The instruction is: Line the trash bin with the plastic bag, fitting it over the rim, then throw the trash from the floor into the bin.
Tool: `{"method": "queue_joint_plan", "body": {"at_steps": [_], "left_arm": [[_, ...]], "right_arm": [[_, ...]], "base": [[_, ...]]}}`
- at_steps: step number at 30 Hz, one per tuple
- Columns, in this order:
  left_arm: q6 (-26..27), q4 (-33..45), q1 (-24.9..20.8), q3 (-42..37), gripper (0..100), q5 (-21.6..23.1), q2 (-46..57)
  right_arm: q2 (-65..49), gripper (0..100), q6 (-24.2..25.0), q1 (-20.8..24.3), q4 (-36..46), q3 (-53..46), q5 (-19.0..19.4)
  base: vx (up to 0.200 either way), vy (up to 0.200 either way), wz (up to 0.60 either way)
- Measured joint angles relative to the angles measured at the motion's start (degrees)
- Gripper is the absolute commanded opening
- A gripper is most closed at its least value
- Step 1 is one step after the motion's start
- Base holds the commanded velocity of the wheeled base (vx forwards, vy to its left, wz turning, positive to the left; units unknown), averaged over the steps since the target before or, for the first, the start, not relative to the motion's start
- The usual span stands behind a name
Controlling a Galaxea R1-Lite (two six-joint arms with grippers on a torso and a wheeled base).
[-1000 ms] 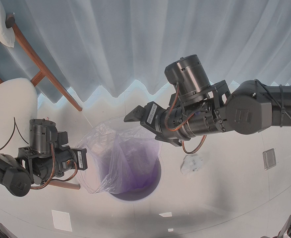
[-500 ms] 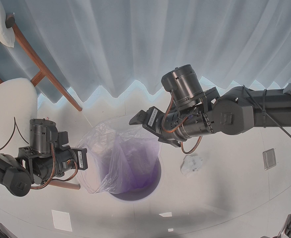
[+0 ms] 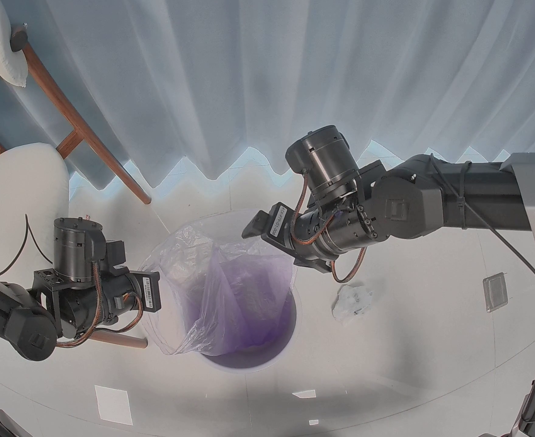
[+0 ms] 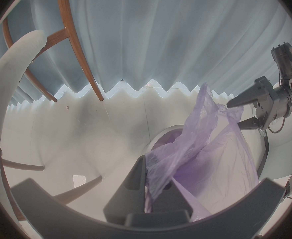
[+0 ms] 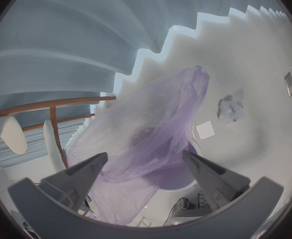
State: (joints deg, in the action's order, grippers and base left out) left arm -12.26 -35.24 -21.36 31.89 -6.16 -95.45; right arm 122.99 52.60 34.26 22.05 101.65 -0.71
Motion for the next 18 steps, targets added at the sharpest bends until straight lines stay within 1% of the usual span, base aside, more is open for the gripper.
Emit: {"method": "queue_joint_plan", "body": {"at_steps": [5,8,12,16,18], "left_arm": [[-0.05,0.00,0.00,0.11,0,-0.05,0.00],[-0.07,0.10,0.11,0.09,0,-0.13,-0.05],[-0.10,0.38,0.77,0.05,0,-1.10,-0.17],[-0.10,0.93,1.57,-0.20,0,-2.76,-0.24],[-0.10,1.77,1.88,-0.55,0,-3.41,-0.24]], "right_arm": [[0.40,0,0.05,0.44,1.97,0.15,0.00],[0.27,0,0.00,0.94,3.78,-1.26,0.05],[-0.87,0,-0.49,1.16,4.02,-4.71,0.13],[-3.39,0,-3.04,0.35,3.56,-10.45,1.06],[-4.85,0,-5.42,-0.28,2.28,-14.13,1.85]], "base": [[0.000,0.000,0.00],[0.000,0.000,0.00],[0.000,0.000,0.00],[0.000,0.000,0.00],[0.000,0.000,0.00]]}}
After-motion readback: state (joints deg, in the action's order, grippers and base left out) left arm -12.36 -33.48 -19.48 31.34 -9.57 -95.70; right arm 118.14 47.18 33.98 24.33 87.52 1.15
